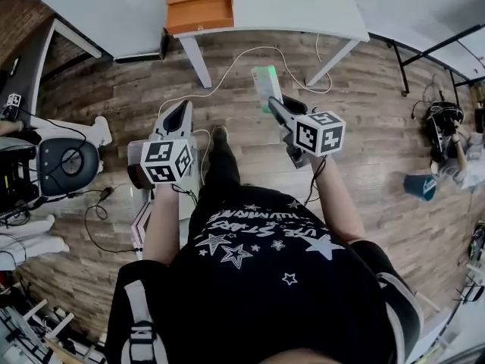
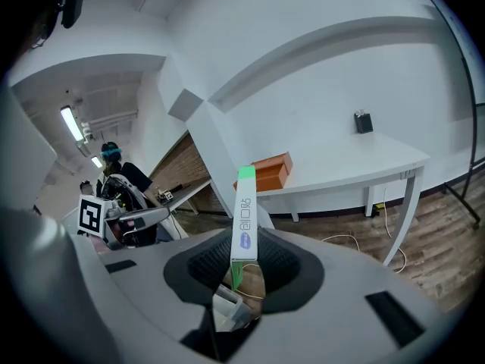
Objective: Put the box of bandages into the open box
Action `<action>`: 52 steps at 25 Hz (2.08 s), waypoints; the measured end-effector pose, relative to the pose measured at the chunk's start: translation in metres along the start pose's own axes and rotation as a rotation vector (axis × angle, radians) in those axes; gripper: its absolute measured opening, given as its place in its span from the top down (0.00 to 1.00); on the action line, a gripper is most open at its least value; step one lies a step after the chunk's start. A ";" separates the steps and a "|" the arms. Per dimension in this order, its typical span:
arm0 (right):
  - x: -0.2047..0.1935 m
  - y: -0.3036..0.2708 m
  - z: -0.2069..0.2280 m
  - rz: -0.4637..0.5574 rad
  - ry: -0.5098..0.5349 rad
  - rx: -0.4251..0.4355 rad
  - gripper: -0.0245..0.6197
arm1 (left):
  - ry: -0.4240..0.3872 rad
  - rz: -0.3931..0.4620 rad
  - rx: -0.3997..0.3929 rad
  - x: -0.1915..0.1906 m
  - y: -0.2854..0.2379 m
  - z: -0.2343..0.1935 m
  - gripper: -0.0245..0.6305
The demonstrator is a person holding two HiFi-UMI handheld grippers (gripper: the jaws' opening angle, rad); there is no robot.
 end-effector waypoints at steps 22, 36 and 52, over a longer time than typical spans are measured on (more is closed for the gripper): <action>0.176 -0.307 0.031 -0.099 0.322 0.000 0.79 | 0.010 -0.019 -0.043 0.076 -0.210 -0.224 0.93; 0.201 -0.447 0.045 -0.252 0.664 0.097 0.79 | 0.036 -0.031 -0.022 0.083 -0.288 -0.311 0.93; 0.182 -0.494 0.053 -0.326 0.655 0.140 0.78 | 0.053 -0.064 -0.033 0.075 -0.304 -0.329 0.93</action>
Point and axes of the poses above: the fingertips, and each gripper's own axes: y backward along the fingers, z to its right, x out of its top, the point moved 5 cm from there along y, backward along the fingers, and after that the axes turned 7 degrees about z, right-handed, at the moved point
